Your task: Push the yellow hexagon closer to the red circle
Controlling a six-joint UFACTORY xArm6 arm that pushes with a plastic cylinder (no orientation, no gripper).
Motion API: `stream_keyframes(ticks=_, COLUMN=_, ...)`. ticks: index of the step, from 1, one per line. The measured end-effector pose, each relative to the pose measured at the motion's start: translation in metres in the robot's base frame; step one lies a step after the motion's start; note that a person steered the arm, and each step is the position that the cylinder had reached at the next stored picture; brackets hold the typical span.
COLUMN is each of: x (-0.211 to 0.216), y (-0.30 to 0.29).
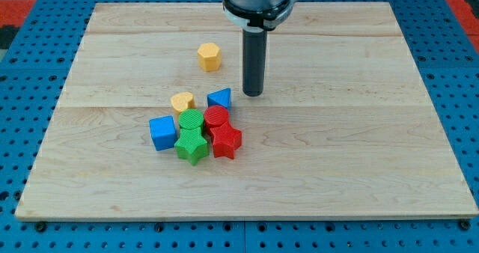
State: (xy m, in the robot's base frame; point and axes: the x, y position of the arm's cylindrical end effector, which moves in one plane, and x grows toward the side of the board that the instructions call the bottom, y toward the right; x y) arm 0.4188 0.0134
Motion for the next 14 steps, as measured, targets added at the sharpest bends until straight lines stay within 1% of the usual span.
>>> stream_keyframes(ticks=2, x=0.023, y=-0.075)
stream_keyframes(ticks=3, x=0.021, y=-0.084)
stream_keyframes(ticks=4, x=-0.015, y=-0.063)
stream_keyframes(ticks=6, x=-0.058, y=-0.151)
stream_keyframes(ticks=7, x=-0.097, y=-0.117)
stream_keyframes(ticks=8, x=-0.096, y=-0.073)
stream_keyframes(ticks=9, x=-0.076, y=-0.072)
stream_keyframes(ticks=10, x=-0.123, y=-0.066)
stream_keyframes(ticks=11, x=-0.107, y=-0.047)
stream_keyframes(ticks=12, x=-0.051, y=-0.047)
stream_keyframes(ticks=13, x=-0.032, y=-0.051)
stream_keyframes(ticks=14, x=-0.055, y=-0.029)
